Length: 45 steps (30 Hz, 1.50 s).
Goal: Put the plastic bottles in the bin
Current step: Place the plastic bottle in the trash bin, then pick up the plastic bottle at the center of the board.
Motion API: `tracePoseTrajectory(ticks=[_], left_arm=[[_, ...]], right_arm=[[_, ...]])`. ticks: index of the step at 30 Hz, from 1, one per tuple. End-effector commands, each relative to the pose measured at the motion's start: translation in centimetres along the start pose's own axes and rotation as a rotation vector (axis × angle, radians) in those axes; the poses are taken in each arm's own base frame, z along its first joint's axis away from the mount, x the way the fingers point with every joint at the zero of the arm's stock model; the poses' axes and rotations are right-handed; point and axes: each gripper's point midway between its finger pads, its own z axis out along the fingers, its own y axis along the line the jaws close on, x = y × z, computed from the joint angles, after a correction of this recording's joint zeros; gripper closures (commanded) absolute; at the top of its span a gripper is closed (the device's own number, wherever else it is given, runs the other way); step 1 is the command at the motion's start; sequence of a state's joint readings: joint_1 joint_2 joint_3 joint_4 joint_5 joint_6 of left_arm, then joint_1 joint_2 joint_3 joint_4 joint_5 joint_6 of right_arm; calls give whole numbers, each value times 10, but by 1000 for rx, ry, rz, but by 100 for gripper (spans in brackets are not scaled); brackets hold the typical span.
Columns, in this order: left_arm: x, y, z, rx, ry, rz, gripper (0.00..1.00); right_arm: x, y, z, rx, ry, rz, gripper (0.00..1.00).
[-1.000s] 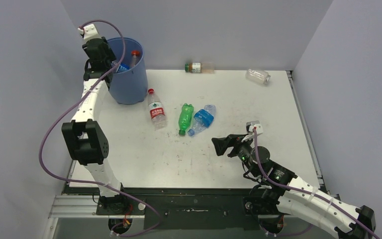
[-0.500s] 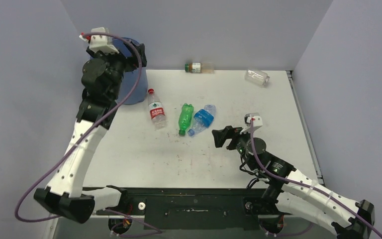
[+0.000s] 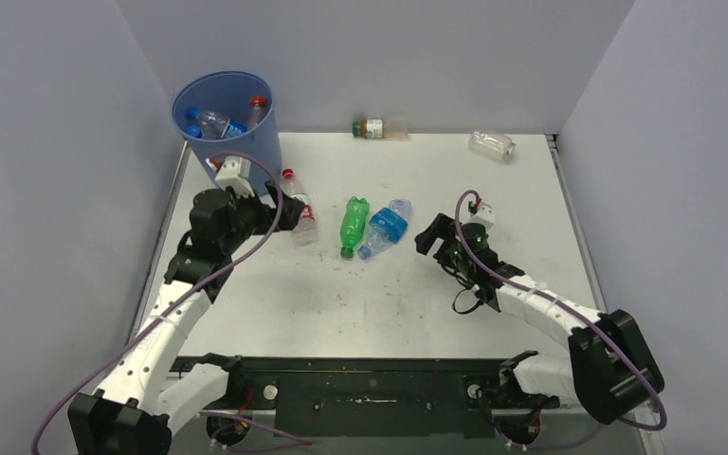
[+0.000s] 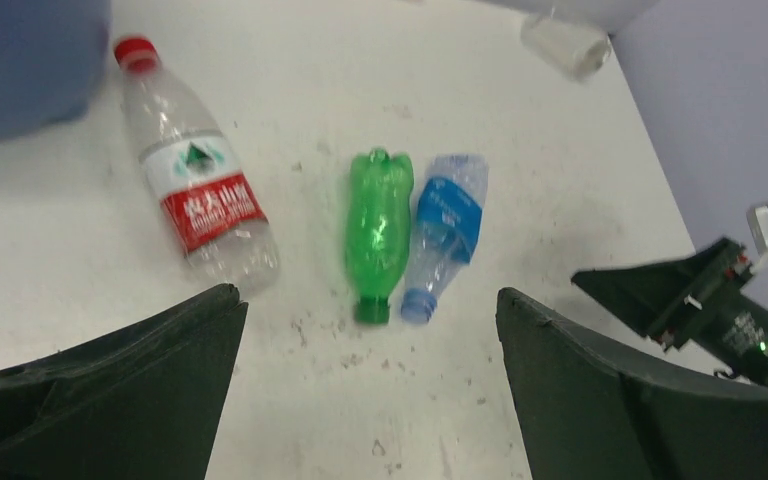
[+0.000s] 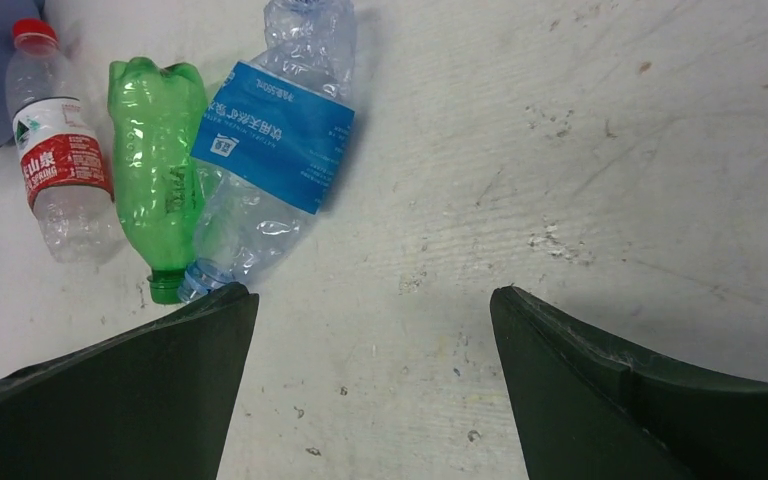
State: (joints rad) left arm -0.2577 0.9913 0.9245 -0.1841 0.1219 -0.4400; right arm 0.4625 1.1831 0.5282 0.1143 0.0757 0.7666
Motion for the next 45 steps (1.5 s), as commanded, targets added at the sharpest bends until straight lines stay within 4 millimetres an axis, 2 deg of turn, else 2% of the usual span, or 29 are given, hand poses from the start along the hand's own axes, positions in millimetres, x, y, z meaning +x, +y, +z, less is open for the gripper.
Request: tracePoseTrajectory(ticks=[1, 4, 6, 13, 18, 24, 30, 38, 45], left_arm=[[3, -29, -18, 192, -90, -73, 4], [24, -15, -15, 156, -65, -119, 4], [31, -12, -14, 141, -49, -152, 4], [36, -18, -20, 142, -52, -161, 4], [38, -23, -26, 143, -61, -129, 4], [39, -29, -28, 155, -64, -109, 4], [41, -31, -28, 163, -58, -104, 4], [43, -33, -29, 171, -51, -98, 4], [44, -34, -28, 175, -46, -101, 4]], right_arm=[[-9, 32, 22, -118, -13, 86, 10], [-15, 26, 42, -71, -48, 107, 10], [-23, 27, 54, -60, -79, 118, 10], [-37, 39, 105, -27, -85, 67, 10], [-37, 37, 137, 7, -37, 37, 11], [-36, 25, 163, 69, -14, 5, 7], [-29, 25, 181, 62, 25, 6, 1], [-7, 19, 184, 52, 78, 51, 24], [8, 12, 175, 45, 115, 74, 52]])
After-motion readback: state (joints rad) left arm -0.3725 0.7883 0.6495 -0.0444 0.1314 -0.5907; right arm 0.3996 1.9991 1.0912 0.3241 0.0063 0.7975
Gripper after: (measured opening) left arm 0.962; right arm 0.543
